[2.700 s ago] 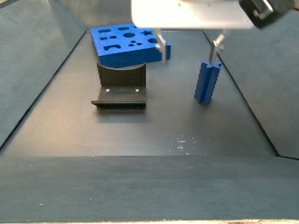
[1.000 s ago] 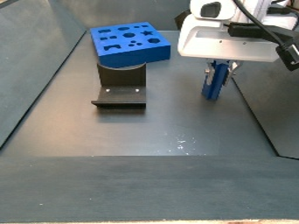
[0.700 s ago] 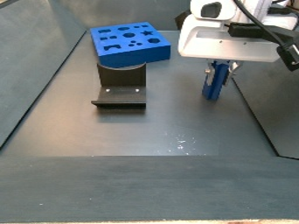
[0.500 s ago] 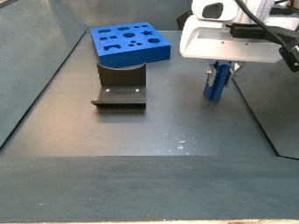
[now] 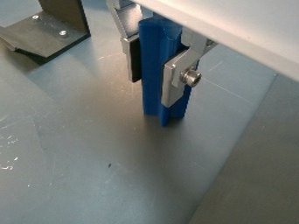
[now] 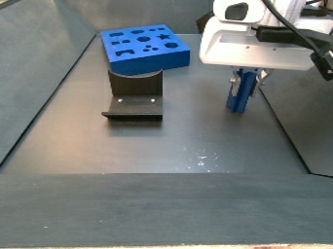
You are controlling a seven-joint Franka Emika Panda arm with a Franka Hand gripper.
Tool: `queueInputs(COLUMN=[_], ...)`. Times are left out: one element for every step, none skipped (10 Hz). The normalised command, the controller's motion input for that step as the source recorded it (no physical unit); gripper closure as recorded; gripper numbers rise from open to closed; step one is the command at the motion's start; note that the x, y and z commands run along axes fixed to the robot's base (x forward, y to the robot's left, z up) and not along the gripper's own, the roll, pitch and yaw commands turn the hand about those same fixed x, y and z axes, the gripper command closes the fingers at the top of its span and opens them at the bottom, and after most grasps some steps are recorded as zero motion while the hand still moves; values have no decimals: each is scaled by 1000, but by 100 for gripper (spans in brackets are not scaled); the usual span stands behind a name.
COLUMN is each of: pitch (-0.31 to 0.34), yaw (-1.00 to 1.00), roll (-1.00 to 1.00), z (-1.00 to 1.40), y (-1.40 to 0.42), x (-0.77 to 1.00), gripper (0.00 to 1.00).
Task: Pick up the star object. Move up. Move to above the board. Insert the star object.
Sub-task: Pick up the star object, then move up, then move to above the board.
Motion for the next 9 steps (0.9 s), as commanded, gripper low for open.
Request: queueInputs(pitch=[0,0,-1,19,44,102,101,126,122], yaw=[0,0,-5,-10,-9,99,98,84,63], roll=[0,0,-2,-3,1,5,15,28,41], z=[0,382,383,347,271,1000,1000,1000,1000], y=[0,0,-32,-49,-37,-272,-275,-258,-243], x=[0,0,16,4,-13,189,194,184,176], gripper=[100,100,100,100,100,100,100,100,100])
